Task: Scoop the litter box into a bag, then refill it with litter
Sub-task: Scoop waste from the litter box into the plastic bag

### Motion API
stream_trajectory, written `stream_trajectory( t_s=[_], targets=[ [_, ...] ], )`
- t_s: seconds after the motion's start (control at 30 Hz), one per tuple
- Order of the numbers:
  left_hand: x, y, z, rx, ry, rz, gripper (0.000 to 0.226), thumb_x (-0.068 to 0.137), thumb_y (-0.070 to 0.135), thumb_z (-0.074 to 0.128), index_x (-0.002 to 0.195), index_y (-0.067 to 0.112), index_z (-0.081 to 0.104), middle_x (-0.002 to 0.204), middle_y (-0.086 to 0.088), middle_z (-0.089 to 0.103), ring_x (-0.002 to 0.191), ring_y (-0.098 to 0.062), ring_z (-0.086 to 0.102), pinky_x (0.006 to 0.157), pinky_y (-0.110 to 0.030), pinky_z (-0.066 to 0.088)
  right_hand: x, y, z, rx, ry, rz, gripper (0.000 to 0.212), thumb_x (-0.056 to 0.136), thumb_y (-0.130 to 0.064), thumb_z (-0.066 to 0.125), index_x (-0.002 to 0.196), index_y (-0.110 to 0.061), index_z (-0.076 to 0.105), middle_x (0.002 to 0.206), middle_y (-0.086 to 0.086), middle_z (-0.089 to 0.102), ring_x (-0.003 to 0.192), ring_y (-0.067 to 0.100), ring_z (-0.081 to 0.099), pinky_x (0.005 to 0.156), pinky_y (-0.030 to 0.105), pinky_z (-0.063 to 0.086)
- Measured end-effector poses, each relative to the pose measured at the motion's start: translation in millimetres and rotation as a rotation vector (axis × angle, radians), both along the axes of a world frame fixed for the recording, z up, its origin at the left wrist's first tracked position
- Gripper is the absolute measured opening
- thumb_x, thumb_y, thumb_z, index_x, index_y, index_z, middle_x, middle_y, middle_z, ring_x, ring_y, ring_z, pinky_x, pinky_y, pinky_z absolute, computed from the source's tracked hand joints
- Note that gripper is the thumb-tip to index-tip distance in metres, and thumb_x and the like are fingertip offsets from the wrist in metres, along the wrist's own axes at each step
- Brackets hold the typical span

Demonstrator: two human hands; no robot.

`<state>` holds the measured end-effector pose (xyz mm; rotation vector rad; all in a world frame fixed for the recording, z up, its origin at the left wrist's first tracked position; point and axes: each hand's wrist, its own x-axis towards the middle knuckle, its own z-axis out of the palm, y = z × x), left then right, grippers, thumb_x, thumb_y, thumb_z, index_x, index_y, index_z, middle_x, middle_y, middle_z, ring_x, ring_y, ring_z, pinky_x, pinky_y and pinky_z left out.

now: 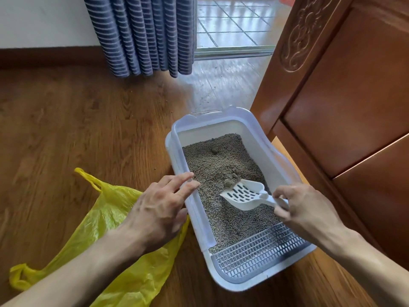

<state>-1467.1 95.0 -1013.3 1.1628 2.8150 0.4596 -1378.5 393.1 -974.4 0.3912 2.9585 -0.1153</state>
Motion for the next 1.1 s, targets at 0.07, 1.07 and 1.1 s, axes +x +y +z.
stream_trajectory(
  t_s=[0.07,1.07,1.1],
  targets=[
    [0.4,-0.5,-0.5,-0.001,0.000,0.000,0.062,0.079,0.031,0.059,0.140,0.030,0.048,0.151,0.007,0.046,0.129,-0.018,0.051,0.090,-0.038,0.054,-1.7,-1.8,-11.4,-0.063,0.036,-0.007,0.005,0.083,-0.024,0.060,0.085,-0.026,0.064,0.080,-0.006,0.062,0.064,0.012,0.057,0.056,0.029,0.049],
    [-0.6,1.7,-0.1,0.032,0.004,-0.024,0.066,0.078,0.022,0.071,0.140,0.029,0.049,0.149,0.006,0.047,0.125,-0.021,0.054,0.089,-0.041,0.055,12.3,-0.9,-40.9,-0.286,0.293,0.021,0.018,0.088,-0.026,0.062,0.103,-0.016,0.066,0.086,-0.005,0.057,0.067,0.007,0.056,0.060,0.033,0.057],
    [-0.2,1.5,-0.5,0.035,0.006,-0.024,0.065,0.079,0.022,0.071,0.140,0.029,0.049,0.150,0.006,0.046,0.125,-0.021,0.053,0.090,-0.041,0.055,11.8,-0.9,-41.1,-0.279,0.293,0.027,0.019,0.088,-0.027,0.061,0.103,-0.017,0.066,0.085,-0.006,0.057,0.067,0.007,0.056,0.059,0.032,0.057]
  ],
)
